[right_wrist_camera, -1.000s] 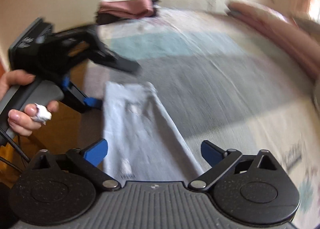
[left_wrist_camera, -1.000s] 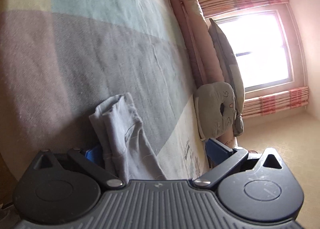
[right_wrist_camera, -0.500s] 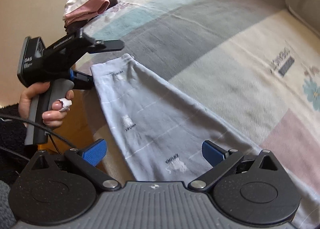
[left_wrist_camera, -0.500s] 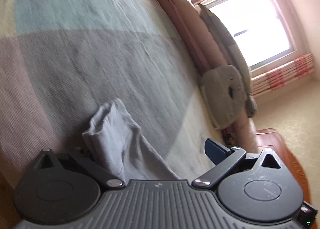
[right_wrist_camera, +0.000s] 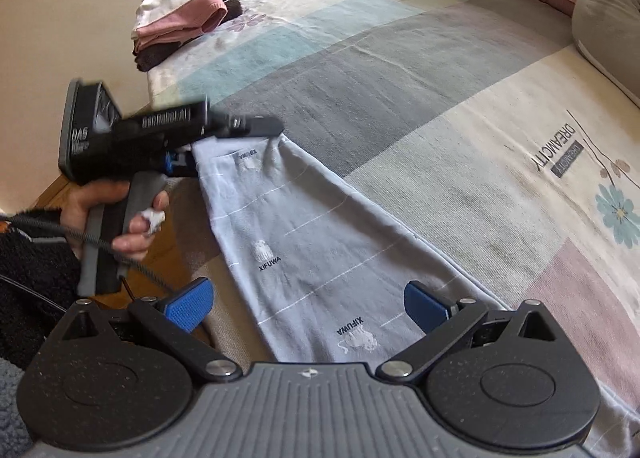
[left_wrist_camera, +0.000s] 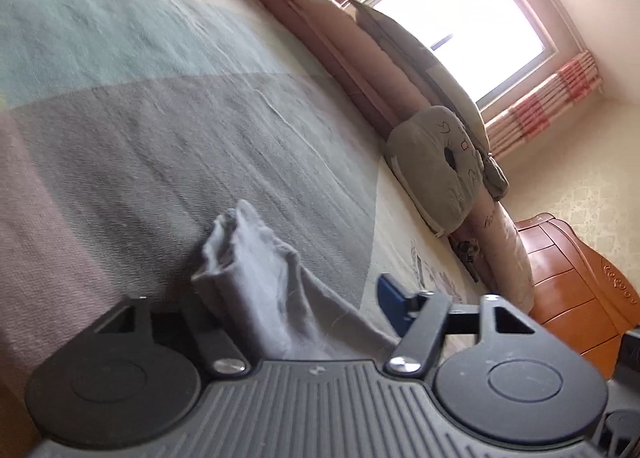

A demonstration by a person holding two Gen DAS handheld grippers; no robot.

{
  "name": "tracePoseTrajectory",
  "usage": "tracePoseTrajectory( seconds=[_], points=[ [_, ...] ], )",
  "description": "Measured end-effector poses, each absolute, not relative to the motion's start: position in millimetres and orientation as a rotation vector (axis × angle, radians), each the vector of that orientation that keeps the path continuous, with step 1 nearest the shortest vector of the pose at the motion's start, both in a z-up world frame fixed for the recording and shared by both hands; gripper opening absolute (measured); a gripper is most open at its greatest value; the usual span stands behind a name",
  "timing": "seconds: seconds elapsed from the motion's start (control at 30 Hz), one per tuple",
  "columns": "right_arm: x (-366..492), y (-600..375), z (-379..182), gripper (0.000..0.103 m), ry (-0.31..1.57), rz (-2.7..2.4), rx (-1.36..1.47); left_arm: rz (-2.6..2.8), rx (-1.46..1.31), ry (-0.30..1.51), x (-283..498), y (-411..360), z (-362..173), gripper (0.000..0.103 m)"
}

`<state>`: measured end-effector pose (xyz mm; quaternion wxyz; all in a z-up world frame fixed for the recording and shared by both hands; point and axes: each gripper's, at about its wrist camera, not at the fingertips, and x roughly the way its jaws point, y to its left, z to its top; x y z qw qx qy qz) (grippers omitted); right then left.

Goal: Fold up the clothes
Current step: 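Close the left gripper on the end of the folded leg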

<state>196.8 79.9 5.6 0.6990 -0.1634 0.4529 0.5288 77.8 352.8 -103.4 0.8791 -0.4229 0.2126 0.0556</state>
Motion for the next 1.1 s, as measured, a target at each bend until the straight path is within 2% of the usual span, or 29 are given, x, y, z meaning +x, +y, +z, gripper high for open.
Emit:
tracePoseTrajectory(
  seconds=[0.03,0.1,0.17,0.2,0.5,0.8,1.1],
  points=[
    [197,78,6,0.103,1.010,1.170,-0.356,0.122,-0.875,0.435,74,354,-105,0.051],
    [199,75,4,0.103,1.018,1.149,-0.342,0.133,-0.866,0.448,74,359,-108,0.030],
    [200,73,2,0.103,1.025,1.126,-0.336,0.156,-0.878,0.469,76,362,-109,0.015],
    [200,72,1,0.103,1.026,1.114,-0.336,0.171,-0.888,0.478,77,364,-109,0.012],
    [201,62,4,0.103,1.065,1.093,-0.257,0.218,-0.789,0.509,83,349,-82,0.012],
    [237,49,-19,0.103,1.225,1.078,0.059,0.200,-0.742,0.444,78,335,-52,0.012],
    [272,68,-45,0.103,1.465,1.078,0.431,0.181,-0.697,0.421,81,325,-37,0.012]
  ],
)
